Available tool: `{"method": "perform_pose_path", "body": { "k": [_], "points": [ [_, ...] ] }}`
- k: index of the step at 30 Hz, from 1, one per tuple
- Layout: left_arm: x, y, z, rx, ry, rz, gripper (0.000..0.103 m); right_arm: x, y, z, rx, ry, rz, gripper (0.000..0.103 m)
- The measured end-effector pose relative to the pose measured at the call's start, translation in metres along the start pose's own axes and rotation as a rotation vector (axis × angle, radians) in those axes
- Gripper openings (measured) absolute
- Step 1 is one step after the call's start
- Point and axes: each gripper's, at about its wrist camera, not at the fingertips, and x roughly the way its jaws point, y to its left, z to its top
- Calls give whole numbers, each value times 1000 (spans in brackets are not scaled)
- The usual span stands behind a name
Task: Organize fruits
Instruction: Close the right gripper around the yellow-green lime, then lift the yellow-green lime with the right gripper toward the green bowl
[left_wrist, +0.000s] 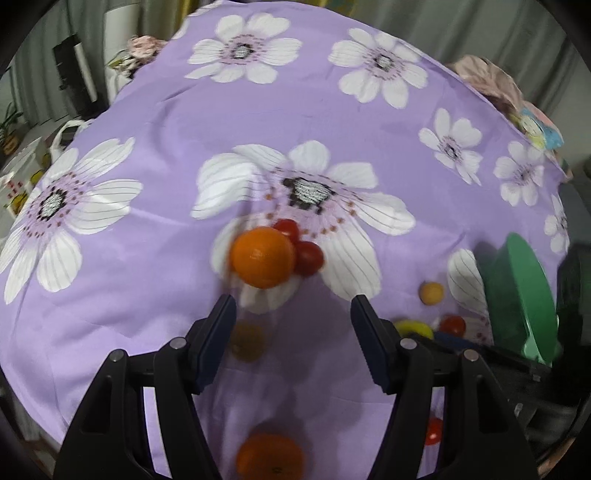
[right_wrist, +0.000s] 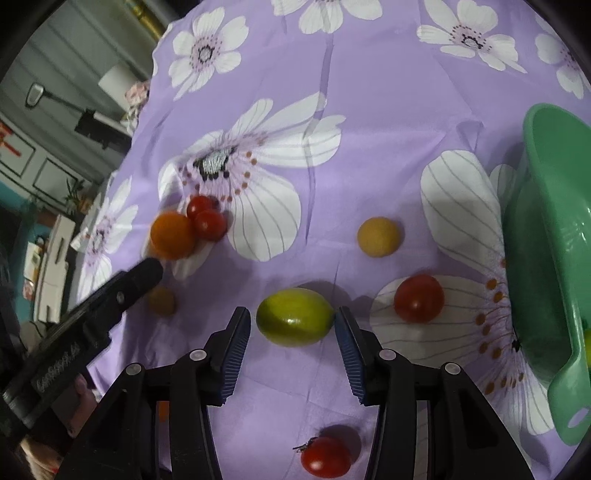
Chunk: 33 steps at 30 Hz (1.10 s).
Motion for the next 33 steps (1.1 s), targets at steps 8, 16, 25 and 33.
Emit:
{"method": "perform_pose_path", "body": {
  "k": [8, 16, 25, 33],
  "points": [
    [20, -16, -6, -10, 70, -88, 63, 13, -19, 33, 82, -57, 39, 48],
    [32, -29, -12, 4, 81, -125, 58, 33, -5, 30, 61, -9, 50, 38],
    [34, -43, -17, 33, 99, -200, 56, 25, -21, 28, 123, 11, 82, 38],
    [40, -54, -23, 63, 114, -219, 56, 25, -22, 22, 137, 66, 132, 38]
  ]
}}
